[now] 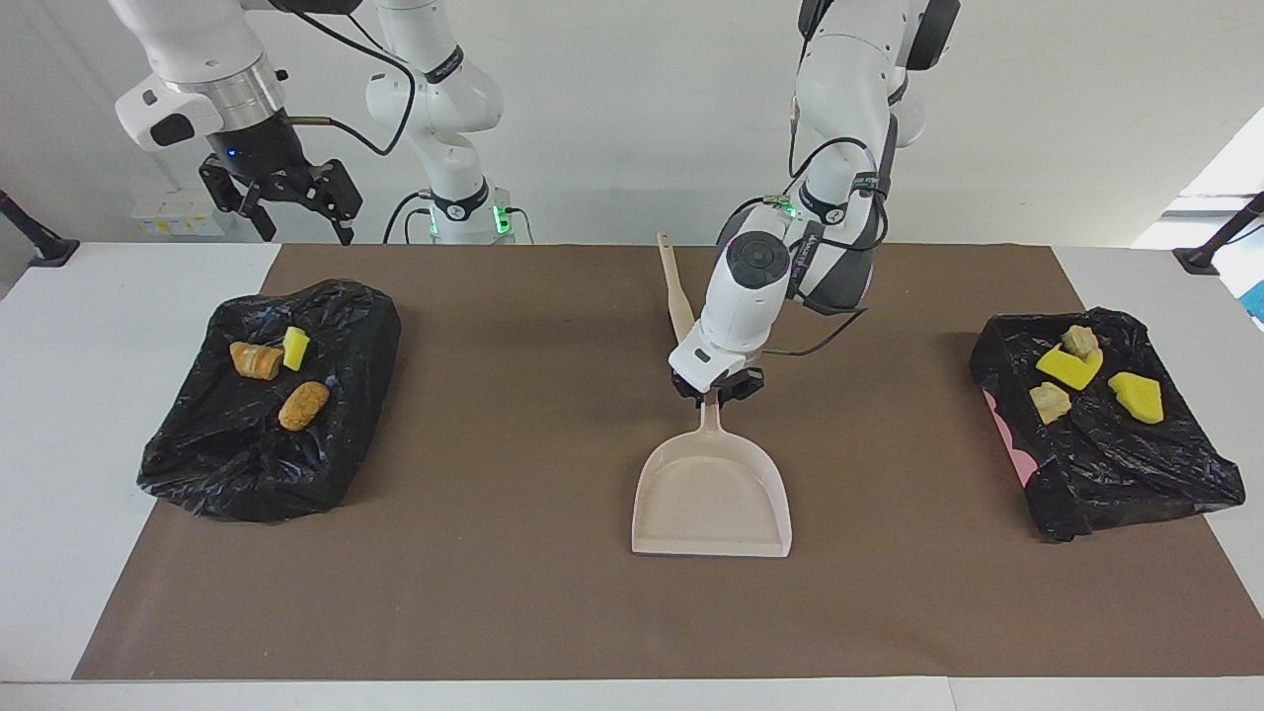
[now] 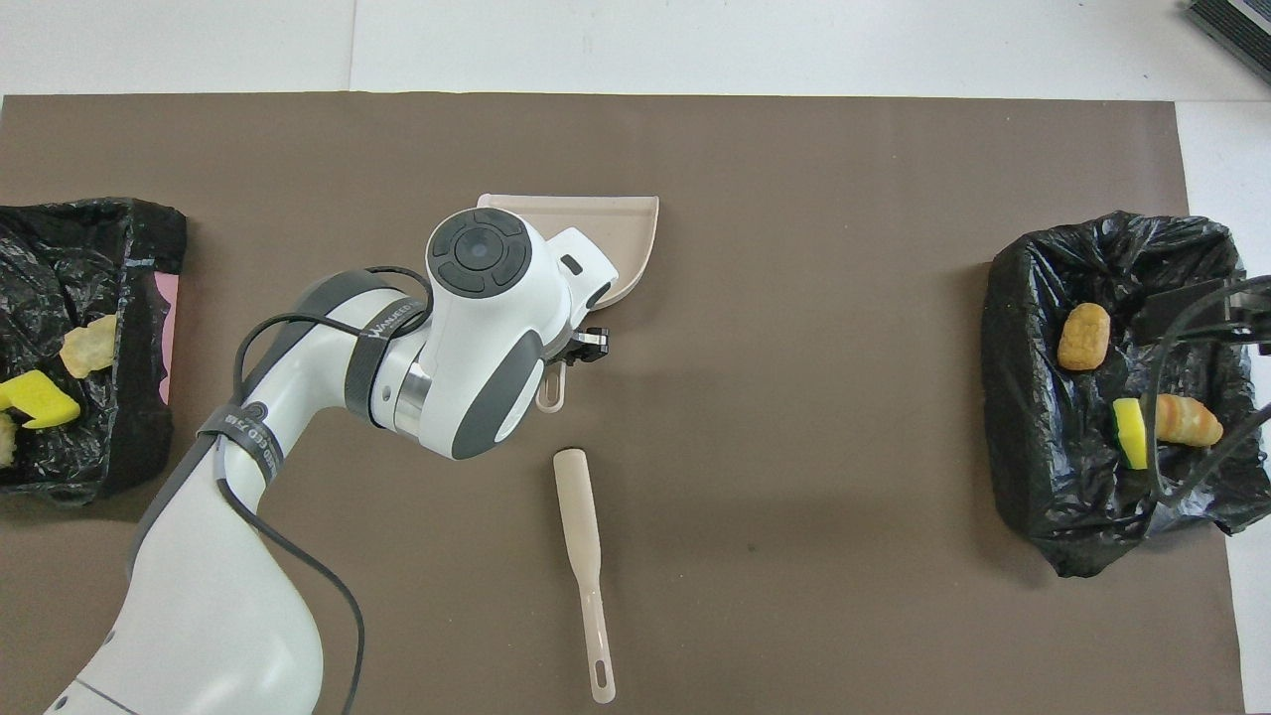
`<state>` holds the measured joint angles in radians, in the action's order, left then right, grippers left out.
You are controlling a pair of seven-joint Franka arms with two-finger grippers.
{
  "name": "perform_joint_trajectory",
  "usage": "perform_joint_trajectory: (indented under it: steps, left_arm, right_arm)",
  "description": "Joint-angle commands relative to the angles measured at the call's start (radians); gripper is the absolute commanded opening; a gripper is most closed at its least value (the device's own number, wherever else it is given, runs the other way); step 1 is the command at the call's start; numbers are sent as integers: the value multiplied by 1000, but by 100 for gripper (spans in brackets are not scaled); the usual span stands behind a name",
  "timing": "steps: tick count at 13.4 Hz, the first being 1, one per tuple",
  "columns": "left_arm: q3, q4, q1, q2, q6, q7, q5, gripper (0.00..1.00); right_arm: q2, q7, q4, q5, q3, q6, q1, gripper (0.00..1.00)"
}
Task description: Sweep and dump trash in bin
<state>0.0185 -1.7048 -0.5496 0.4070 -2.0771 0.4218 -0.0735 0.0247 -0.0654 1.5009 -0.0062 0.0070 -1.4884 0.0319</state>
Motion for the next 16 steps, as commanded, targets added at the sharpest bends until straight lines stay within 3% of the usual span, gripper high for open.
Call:
perform_joint_trajectory:
  steps: [1, 3, 7, 11, 16]
  left_arm:
    - [-23, -19, -26, -25, 29, 9, -12, 70]
    - [-25, -22, -14, -59, 76, 0, -12, 100]
    - [-34, -35, 78, -190, 205, -147, -12, 100]
    - [-34, -93, 238, -387, 304, -322, -12, 100]
    - [-37, -18, 374, -479, 389, -377, -11, 100]
  right_arm:
    - [21, 10, 24, 20, 2, -1, 8, 100]
    - [21, 10, 24, 20, 2, -1, 8, 100]
    - [21, 10, 24, 20, 2, -1, 8, 100]
    - [21, 10, 24, 18, 2, -1, 8, 100]
    - [21, 10, 24, 20, 2, -1, 6, 100]
